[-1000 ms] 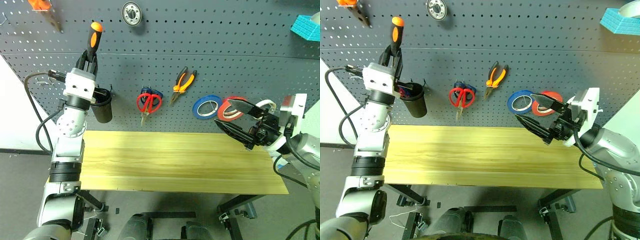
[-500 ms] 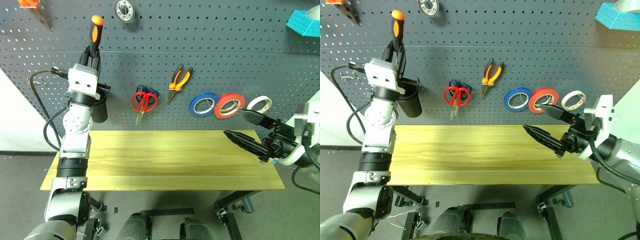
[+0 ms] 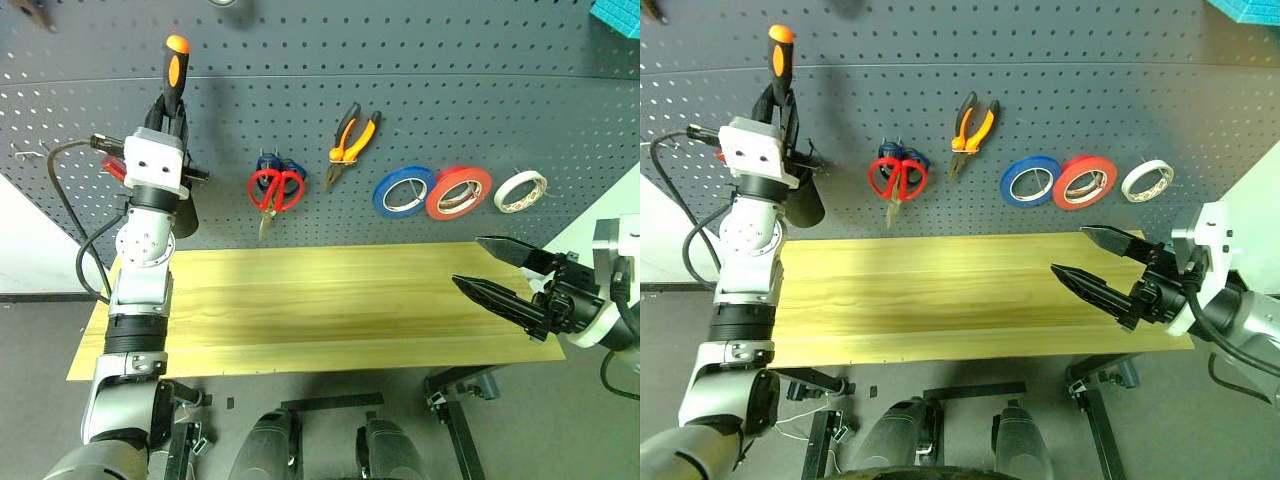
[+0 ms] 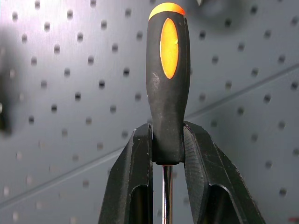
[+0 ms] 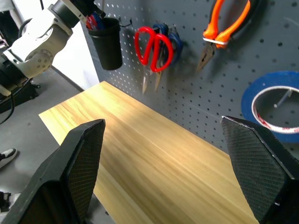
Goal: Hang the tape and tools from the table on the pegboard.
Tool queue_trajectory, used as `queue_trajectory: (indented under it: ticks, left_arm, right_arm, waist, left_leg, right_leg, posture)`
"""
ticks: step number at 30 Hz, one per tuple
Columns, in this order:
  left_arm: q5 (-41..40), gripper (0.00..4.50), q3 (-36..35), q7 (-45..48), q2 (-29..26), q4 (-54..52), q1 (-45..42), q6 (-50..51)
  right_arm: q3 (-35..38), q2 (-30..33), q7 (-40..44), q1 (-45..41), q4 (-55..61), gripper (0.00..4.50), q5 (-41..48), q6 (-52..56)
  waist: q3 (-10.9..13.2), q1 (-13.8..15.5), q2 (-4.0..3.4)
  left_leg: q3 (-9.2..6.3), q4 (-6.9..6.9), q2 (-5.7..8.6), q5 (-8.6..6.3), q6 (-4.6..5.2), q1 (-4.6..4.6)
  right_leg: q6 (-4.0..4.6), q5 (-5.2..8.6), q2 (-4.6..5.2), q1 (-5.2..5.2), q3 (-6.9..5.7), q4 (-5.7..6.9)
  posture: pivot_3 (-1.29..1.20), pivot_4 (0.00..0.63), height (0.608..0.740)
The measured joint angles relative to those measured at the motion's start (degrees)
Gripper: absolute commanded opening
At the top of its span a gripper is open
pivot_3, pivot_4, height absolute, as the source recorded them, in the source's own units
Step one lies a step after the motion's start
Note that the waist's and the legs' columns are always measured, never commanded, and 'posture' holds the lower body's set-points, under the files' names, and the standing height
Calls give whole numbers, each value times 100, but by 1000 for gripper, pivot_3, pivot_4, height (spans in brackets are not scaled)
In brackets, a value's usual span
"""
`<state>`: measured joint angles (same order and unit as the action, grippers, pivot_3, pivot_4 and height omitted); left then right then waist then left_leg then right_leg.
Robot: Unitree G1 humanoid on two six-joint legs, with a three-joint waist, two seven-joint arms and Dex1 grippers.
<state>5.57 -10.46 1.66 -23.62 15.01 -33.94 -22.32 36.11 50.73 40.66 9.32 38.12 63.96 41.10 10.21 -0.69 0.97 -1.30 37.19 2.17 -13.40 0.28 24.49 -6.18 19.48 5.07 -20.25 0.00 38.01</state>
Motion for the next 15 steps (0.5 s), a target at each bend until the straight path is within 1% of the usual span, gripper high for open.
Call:
queue_trajectory:
  ticks: [6, 11, 13, 14, 15]
  left_arm:
    - [94, 543, -77, -305, 1, -328, 284, 293]
    - [128, 543, -239, -563, 11, -562, 448, 461]
    - [156, 1264, -241, -659, 14, -632, 486, 507]
    - [181, 1495, -242, -722, 15, -653, 496, 526]
    - [206, 1845, -244, -774, 14, -671, 500, 538]
  right_arm:
    - [7, 60, 1, -16, -7, 4139, 1, 64]
    - [7, 94, 12, -81, -25, 4139, -1, 71]
    - [7, 101, 14, -129, -26, 4139, 27, 71]
    - [15, 104, 18, -150, -26, 4139, 50, 71]
    - [27, 106, 18, -158, -28, 4139, 79, 71]
  waist:
    - [99, -7, 7]
    - [105, 0, 10]
    - [106, 7, 12]
    - [106, 6, 13]
    - [106, 6, 13]
  left_leg:
    - [0, -3, 0, 0, 0, 3]
    - [1, -5, 0, 0, 0, 6]
    - [0, -5, 0, 0, 0, 7]
    - [0, -5, 0, 0, 0, 7]
    - [1, -5, 0, -1, -1, 7]
  right_leg:
    - [0, 0, 0, -5, 0, -1]
    - [-1, 0, 1, -7, -1, -5]
    - [-1, 0, 1, -7, -2, -5]
    - [-1, 0, 1, -7, -2, -5]
    - [-1, 0, 1, -7, -2, -6]
  posture:
    - [-66, 220, 740]
    - [-69, 216, 740]
    - [-72, 215, 740]
    - [-72, 214, 740]
    - [-72, 214, 740]
